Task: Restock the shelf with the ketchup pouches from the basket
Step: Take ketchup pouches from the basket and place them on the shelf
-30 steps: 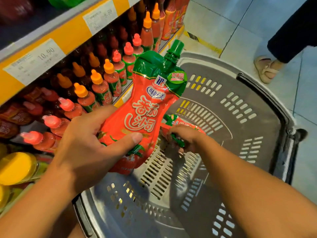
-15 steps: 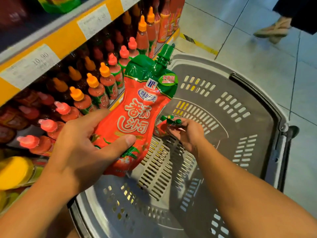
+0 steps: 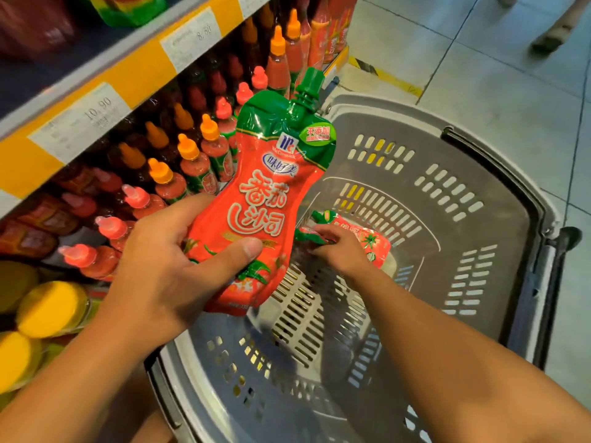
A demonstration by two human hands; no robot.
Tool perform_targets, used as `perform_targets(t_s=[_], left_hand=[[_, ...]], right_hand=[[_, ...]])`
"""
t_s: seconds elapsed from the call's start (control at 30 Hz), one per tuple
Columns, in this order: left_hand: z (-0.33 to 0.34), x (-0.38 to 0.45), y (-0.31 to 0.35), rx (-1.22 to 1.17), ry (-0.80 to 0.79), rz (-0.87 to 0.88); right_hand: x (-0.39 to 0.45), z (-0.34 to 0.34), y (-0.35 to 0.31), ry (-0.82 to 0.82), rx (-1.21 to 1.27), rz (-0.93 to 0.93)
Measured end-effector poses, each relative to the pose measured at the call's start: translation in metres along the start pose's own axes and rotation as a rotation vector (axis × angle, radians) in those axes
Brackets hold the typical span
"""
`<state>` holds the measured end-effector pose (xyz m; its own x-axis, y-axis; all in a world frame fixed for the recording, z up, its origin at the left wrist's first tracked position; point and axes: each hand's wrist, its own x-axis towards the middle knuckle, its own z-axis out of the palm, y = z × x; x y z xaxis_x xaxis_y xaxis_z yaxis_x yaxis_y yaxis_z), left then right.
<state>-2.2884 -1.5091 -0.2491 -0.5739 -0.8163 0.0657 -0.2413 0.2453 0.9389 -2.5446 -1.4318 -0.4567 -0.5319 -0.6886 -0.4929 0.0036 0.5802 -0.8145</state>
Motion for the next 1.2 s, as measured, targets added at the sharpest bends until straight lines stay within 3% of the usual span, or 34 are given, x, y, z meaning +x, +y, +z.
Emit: perform_targets(t_s=[0.13, 0.33, 0.57, 0.77, 0.87, 1.07, 1.2], left_hand=[[0.001, 0.001, -0.001, -0.013, 0.021, 0.029], [0.006, 0.002, -0.002, -0.125, 0.035, 0.033], [0.006, 0.007, -0.002, -0.095, 0.041, -0.075], [0.002, 0.007, -0.004, -0.234, 0.068, -0.101], [0.000, 0.009, 0.004, -0.363, 0.118, -0.107], [-0.013, 0.017, 0.016, -0.694, 0.336, -0.226], [-0.044, 0.014, 0.027, -0.888, 0.427, -0.302]], right_hand=[[0.001, 0.013, 0.009, 0.008, -0.267, -0.099], [0.013, -0.001, 0.011, 0.204, -0.390, -0.060], [-0.003, -0.018, -0.038, 0.065, -0.326, -0.127], [-0.035, -0.058, -0.109, -0.012, -0.371, -0.263], [-0.057, -0.071, -0.139, -0.072, -0.303, -0.332], [-0.091, -0.049, -0.211, -0.114, 0.192, -0.596], [-0.092, -0.019, -0.244, -0.196, 0.367, -0.646]])
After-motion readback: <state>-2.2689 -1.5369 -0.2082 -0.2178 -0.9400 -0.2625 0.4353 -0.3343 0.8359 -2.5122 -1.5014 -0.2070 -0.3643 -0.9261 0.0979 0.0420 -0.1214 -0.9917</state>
